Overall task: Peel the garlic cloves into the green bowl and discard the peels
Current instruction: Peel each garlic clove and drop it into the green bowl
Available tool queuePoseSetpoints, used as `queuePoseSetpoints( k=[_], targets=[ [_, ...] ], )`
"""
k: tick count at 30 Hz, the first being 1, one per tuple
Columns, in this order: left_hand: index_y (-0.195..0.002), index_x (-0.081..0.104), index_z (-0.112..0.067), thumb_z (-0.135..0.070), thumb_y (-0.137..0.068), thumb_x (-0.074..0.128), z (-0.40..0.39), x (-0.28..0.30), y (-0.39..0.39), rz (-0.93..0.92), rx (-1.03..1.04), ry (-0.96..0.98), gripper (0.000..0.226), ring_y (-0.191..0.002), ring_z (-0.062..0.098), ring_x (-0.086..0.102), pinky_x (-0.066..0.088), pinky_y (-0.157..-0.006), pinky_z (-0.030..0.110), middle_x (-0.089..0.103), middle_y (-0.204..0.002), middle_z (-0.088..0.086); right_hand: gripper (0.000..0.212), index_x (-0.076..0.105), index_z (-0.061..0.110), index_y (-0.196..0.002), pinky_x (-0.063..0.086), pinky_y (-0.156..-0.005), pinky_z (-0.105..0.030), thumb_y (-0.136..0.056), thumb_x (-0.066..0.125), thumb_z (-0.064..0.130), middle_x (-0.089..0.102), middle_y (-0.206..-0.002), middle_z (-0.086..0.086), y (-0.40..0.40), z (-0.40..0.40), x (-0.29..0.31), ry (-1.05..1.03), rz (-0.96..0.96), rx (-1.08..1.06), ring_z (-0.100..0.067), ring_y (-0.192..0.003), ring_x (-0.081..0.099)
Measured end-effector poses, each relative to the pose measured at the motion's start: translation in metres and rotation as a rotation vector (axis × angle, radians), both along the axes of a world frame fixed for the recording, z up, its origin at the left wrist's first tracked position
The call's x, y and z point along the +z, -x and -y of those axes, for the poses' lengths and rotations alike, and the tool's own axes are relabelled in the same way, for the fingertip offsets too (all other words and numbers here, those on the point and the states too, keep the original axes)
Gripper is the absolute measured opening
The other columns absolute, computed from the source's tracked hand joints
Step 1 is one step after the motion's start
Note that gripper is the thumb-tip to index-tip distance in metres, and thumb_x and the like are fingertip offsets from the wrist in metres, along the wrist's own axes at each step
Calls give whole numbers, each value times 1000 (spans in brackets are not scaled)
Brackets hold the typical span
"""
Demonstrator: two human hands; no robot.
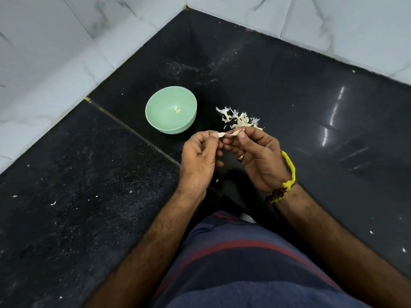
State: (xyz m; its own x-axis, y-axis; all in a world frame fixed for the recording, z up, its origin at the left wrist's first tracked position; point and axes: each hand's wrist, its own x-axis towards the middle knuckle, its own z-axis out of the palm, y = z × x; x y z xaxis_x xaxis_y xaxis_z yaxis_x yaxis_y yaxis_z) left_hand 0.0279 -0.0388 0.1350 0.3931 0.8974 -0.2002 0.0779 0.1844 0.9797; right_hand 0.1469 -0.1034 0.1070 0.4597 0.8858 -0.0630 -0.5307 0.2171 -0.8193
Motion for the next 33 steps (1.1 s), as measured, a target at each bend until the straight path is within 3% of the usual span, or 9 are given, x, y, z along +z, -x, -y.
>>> queuePoseSetpoints(
  k=[6, 10, 15, 19, 26, 29, 33],
  targets=[
    [-114, 69, -16, -26, -100, 58, -2, -4, 8, -110, -49, -331, 21, -90, 15, 72, 59, -83, 40, 74, -97, -1, 26, 63, -13, -104, 58, -80, -36, -87, 63, 7, 67, -96, -28, 8, -3, 5, 70, 34, -57, -33, -87, 68],
    [-98, 75, -17, -16, -90, 74, -2, -1, 9, -208, -30, -562, 8, -83, 14, 70, 60, -77, 39, 73, -91, -3, 29, 59, -19, -109, 55, -86, -48, -89, 62, 2, 63, -106, -38, 9, -2, 4, 69, 31, -49, -50, -100, 62],
    [-90, 76, -12, -8, -84, 74, -5, 2, 11, -262, -41, -690, 7, -75, 10, 66, 57, -71, 31, 70, -82, -4, 25, 66, -10, -101, 57, -78, -38, -83, 67, 7, 69, -91, -23, 9, -1, 6, 93, 37, -57, -36, -87, 65],
    [-85, 76, -10, -9, -79, 71, -6, 6, 11, -299, -71, -762, 8, -73, 9, 65, 56, -70, 27, 71, -80, -2, 18, 68, -4, -97, 55, -79, -41, -83, 67, 7, 70, -90, -19, 7, 0, 6, 97, 8, -2, -33, -85, 65],
    [-82, 78, -6, -2, -75, 70, -4, 7, 14, -243, -72, -705, 11, -68, 17, 66, 56, -65, 32, 72, -76, 2, 19, 63, -9, -98, 56, -71, -30, -83, 62, 2, 66, -90, -19, 3, 0, 8, 69, -86, 118, -26, -84, 66],
    [-81, 79, -4, 0, -77, 71, -3, 8, 12, -174, -102, -538, 10, -70, 24, 68, 58, -66, 36, 73, -76, 7, 15, 63, -8, -96, 55, -71, -28, -86, 58, 1, 67, -86, -14, 2, 1, 7, 40, -110, 158, -21, -79, 66],
    [-85, 79, -5, 6, -83, 73, -2, 13, 7, -21, -119, -187, 13, -67, 11, 69, 58, -66, 27, 74, -73, 2, 15, 64, -8, -93, 55, -68, -27, -89, 51, -1, 68, -84, -11, 2, 4, 7, 13, -204, 188, -18, -75, 67]
  ],
)
